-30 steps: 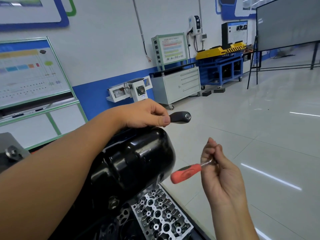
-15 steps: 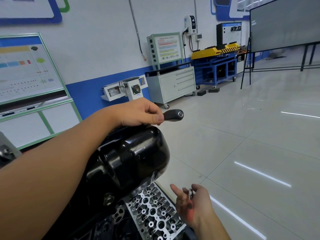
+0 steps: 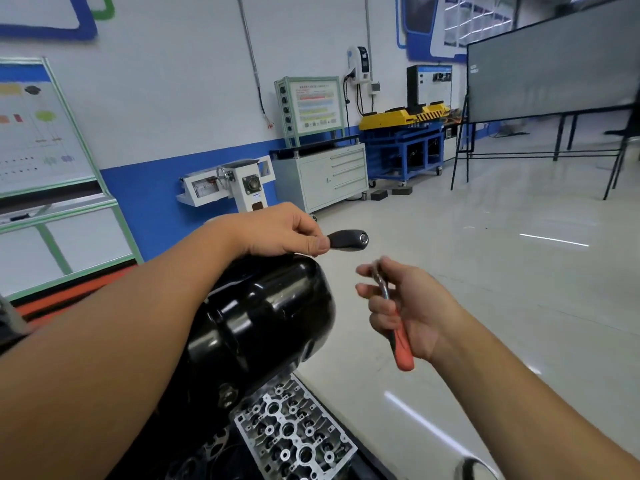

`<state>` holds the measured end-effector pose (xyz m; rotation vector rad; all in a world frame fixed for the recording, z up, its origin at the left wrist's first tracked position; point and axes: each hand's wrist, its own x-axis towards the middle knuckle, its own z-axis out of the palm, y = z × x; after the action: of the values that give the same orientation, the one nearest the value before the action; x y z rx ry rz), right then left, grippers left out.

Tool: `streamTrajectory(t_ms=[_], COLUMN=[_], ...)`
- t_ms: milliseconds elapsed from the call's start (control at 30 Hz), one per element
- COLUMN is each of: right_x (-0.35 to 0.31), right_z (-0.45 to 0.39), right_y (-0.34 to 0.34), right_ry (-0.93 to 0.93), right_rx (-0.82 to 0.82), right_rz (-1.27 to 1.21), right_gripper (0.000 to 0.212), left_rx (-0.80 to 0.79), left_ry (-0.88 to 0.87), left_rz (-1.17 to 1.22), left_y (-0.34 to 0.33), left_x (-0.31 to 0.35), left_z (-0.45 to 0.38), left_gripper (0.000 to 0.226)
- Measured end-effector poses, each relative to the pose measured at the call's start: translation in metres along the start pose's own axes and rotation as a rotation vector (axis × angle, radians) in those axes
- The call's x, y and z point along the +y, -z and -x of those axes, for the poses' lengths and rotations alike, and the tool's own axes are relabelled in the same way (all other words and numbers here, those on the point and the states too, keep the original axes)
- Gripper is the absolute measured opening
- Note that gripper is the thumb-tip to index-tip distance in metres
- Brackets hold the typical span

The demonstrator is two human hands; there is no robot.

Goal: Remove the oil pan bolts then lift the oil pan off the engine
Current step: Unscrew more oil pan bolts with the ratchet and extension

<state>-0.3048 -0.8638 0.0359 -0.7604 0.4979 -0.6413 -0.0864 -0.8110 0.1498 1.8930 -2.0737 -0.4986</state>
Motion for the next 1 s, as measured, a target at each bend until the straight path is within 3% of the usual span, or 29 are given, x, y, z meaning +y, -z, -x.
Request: streamTrajectory(t_ms=[167, 367, 500, 667, 1000], right_x=[-0.055, -0.032, -0.006, -0.009, -0.019], right_z=[0.018, 0.027, 0.025, 0.022, 0.022], right_y=[-0.044, -0.051, -0.038, -0.037, -0.012], right_ry=[0.340, 0.560, 0.589, 0.625, 0.618], right_rx=[-0.022, -0.225, -0.419, -0.385, -0.416], right_rz=[-0.010, -0.072, -0.112, 0.018, 0.256], right_gripper=[0.020, 0.014, 0.011, 0.006, 0.005], left_rx=[0.040, 0.056, 0.061, 0.086, -0.010], left_ry=[0.007, 0.004, -0.001, -0.018, -0.006], left_rz=[-0.004, -0.015, 0.009, 0.054, 0.084], left_y=[0.000, 0.000, 0.000, -0.001, 0.001], left_x=[0.000, -0.001, -0.002, -0.003, 0.000], left_z=[0.003, 0.004, 0.004, 0.004, 0.002], left_gripper=[0.025, 0.028, 0.037, 0.038, 0.018])
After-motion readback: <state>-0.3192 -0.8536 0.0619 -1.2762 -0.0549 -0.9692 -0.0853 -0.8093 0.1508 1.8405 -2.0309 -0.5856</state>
